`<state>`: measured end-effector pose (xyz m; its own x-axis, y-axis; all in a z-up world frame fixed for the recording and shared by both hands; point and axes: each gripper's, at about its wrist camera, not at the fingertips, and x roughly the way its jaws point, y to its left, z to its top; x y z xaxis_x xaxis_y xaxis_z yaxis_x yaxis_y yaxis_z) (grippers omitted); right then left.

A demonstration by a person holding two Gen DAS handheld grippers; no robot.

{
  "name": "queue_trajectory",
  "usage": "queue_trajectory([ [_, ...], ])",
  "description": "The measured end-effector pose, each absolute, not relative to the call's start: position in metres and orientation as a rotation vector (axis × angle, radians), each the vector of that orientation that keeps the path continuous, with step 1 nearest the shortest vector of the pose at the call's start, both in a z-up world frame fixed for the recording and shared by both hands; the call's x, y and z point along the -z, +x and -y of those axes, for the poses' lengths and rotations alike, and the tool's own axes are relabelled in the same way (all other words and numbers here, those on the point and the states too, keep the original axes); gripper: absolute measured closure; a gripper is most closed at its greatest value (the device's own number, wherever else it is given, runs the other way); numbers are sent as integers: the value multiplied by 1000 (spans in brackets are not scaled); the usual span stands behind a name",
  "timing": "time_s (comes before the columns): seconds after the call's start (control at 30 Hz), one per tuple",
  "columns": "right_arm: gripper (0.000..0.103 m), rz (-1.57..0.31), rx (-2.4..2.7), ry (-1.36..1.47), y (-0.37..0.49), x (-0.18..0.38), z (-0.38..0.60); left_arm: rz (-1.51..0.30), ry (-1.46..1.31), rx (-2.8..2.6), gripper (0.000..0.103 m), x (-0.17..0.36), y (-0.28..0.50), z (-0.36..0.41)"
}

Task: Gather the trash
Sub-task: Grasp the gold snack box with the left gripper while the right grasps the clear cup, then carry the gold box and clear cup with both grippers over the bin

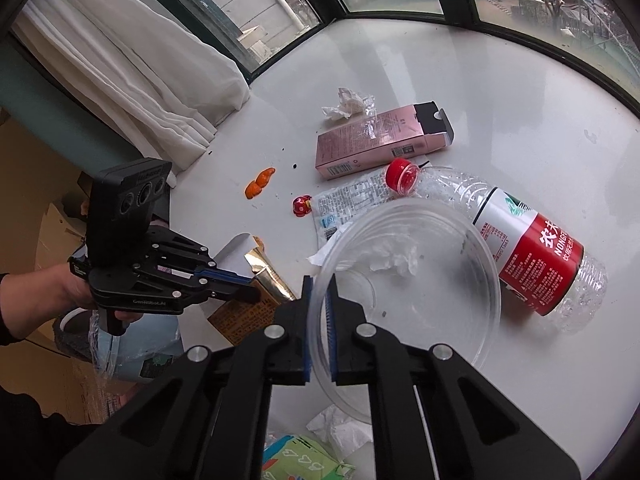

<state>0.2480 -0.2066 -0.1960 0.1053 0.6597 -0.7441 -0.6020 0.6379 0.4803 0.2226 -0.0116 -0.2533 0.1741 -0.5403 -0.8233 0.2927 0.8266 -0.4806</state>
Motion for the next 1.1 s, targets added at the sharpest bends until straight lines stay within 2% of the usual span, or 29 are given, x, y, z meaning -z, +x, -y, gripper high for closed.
queue_trajectory([
  [0.63, 95, -988, -1000, -23, 209, 131, 154, -1075, -205, 419, 102, 160, 157, -44],
  [1.1, 95, -909, -1177, -114, 144, 86, 66, -941, -246, 219, 102, 102, 59, -115],
])
